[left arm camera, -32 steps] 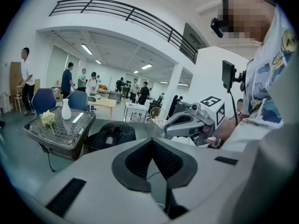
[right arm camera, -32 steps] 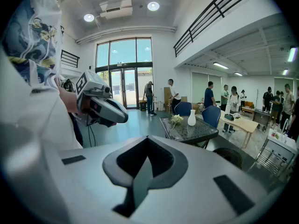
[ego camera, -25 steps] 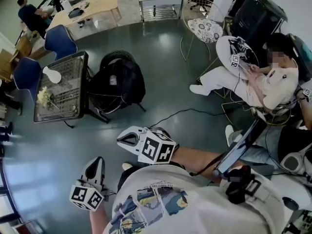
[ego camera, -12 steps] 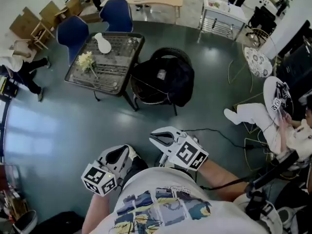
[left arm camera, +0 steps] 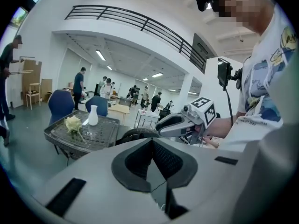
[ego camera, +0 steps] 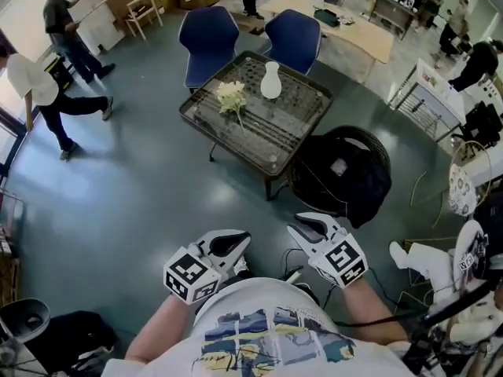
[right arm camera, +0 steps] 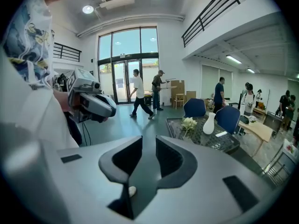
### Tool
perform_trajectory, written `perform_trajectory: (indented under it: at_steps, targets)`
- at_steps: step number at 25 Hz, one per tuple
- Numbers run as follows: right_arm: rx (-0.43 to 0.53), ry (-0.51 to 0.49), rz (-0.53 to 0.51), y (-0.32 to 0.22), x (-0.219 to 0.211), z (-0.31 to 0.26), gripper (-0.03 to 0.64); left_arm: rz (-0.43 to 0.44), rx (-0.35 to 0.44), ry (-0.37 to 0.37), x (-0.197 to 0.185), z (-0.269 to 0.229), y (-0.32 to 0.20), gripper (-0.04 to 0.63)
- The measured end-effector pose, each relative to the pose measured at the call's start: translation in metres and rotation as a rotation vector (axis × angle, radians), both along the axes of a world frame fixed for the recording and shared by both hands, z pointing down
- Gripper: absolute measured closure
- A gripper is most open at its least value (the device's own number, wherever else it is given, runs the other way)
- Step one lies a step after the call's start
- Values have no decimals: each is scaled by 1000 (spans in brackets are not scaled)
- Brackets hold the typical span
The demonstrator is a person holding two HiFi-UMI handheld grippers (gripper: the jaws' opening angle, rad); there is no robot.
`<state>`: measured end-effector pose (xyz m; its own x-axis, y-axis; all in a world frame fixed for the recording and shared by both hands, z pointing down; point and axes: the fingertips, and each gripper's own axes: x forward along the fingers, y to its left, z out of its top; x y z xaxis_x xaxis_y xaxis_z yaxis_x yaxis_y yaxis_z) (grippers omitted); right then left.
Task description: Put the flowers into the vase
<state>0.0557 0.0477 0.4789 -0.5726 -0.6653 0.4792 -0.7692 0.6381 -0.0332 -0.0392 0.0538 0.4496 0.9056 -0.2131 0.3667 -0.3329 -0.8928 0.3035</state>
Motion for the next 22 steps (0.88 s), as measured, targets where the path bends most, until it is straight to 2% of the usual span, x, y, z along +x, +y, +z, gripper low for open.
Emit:
perform_trajectory:
  at_steps: [5,7,11,14,17,22]
  targets:
    - [-10,10,-42,-99,-64,6,511,-69,-6,-16,-82,6,-67,586]
    - [-10,17,-57,-138,-78,9,506,-116,2,-25,-106,11,-93,586]
    - [-53,12,-68,-206,-92,18,505,-222,-7,6,-143,7,-131,586]
    - [-90,23,-73,-268,-91,29,498,-295,-38,15,-159,12,-158,586]
    - [-123,13,-70,-339,-85,47,492,-342,-57,-5,-167,22,-194,586]
    - [-181,11,-23,-469,-57,79,485,-373,-62,-44,-152,17,-279,586]
